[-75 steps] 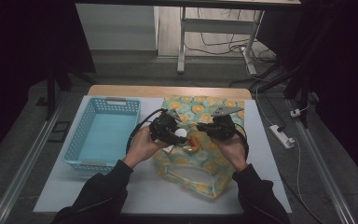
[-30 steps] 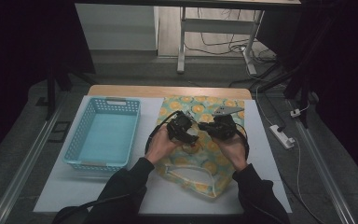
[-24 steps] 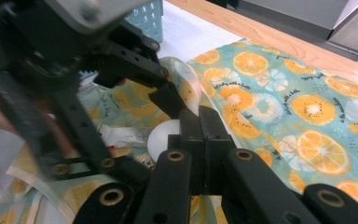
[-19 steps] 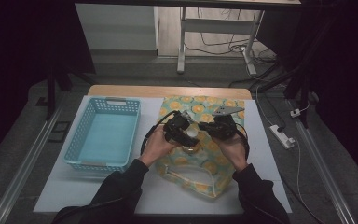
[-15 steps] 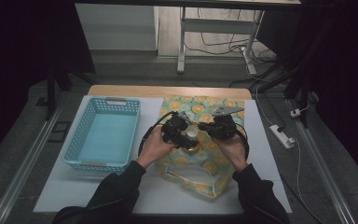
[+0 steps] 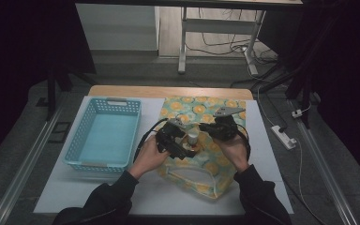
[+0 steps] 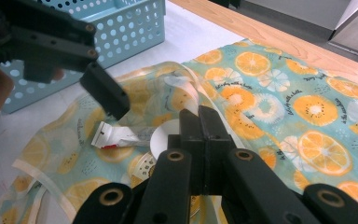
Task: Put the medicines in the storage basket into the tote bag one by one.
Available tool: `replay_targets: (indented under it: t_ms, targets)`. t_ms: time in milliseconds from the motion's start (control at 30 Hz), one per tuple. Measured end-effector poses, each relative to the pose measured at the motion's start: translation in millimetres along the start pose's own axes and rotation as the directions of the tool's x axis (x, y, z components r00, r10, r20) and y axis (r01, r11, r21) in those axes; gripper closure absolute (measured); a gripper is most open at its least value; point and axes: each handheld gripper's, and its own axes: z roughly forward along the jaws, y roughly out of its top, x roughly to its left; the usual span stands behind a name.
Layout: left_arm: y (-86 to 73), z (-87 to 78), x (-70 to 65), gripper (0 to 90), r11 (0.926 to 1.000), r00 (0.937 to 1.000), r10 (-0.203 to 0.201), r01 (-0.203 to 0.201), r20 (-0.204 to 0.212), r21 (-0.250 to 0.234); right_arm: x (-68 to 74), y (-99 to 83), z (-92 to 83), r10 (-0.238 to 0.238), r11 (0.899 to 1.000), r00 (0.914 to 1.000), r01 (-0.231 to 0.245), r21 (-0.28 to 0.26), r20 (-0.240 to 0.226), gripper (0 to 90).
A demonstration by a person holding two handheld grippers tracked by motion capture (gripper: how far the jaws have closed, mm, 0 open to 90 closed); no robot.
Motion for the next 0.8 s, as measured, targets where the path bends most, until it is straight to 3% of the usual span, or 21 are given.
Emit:
replay_targets:
  t_ms: [167, 267, 433, 800]
  targets:
    - [-9.3, 0.1, -5.0, 0.0, 0.9995, 0.9997, 0.022, -0.022, 0.0, 0.02, 0.7, -0.3, 0.8, -0.002, 1.0, 1.0, 0.002, 0.002, -0.002, 90.0]
    - [-12.6, -1.9, -8.0, 0.0, 0.9998, 0.9997, 0.02, -0.02, 0.01, 0.005, 1.7, -0.3, 0.9, -0.006, 1.0, 1.0, 0.006, 0.002, -0.003, 90.0]
    - [-19.7, 0.1, -15.5, 0.0, 0.9991, 0.9991, 0.038, -0.038, -0.016, 0.019, 2.6, -0.3, 1.6, -0.009, 1.0, 0.9999, 0.009, 0.004, -0.006, 90.0]
    - [-34.4, 15.6, -16.3, 0.0, 0.9962, 0.9995, 0.023, -0.021, -0.023, 0.085, 2.9, 0.1, 0.4, -0.008, 1.0, 0.9999, 0.008, 0.004, -0.007, 90.0]
